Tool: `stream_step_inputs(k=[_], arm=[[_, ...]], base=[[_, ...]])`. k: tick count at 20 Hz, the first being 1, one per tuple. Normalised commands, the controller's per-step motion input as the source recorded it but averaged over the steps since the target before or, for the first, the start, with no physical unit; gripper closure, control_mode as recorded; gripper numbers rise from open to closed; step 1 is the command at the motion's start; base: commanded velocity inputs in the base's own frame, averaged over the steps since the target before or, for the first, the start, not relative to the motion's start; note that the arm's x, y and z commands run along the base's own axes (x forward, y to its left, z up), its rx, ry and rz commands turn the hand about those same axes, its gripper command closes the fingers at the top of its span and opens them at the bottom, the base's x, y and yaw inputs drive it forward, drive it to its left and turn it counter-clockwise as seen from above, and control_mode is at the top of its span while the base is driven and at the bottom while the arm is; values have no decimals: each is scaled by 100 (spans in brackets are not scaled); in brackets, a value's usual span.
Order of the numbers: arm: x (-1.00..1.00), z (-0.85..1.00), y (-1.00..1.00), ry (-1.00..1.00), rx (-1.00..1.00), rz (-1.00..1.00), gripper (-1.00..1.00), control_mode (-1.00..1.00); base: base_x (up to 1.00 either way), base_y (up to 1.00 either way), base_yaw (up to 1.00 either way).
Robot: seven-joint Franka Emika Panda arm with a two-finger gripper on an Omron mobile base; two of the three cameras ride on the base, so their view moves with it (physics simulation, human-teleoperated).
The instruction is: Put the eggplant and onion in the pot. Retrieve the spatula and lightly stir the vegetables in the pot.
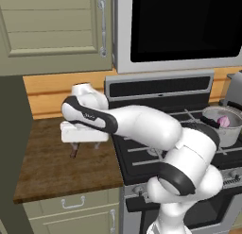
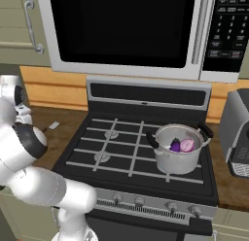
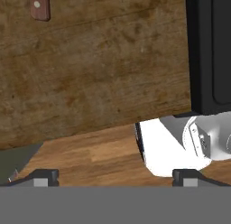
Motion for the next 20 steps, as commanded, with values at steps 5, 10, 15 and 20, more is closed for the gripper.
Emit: stream_step_inputs(k=[5, 10, 15, 20], arm=[[27, -32, 11, -4, -6, -6, -100, -100], [8, -33, 1, -14, -2, -2, -100, -100], [11, -27, 0, -19, 0, 0, -100, -100], [20, -25, 0, 0, 4, 0, -100, -100]], base=[[0, 0, 0], [0, 0, 0], [0, 0, 0], [0, 0, 0]])
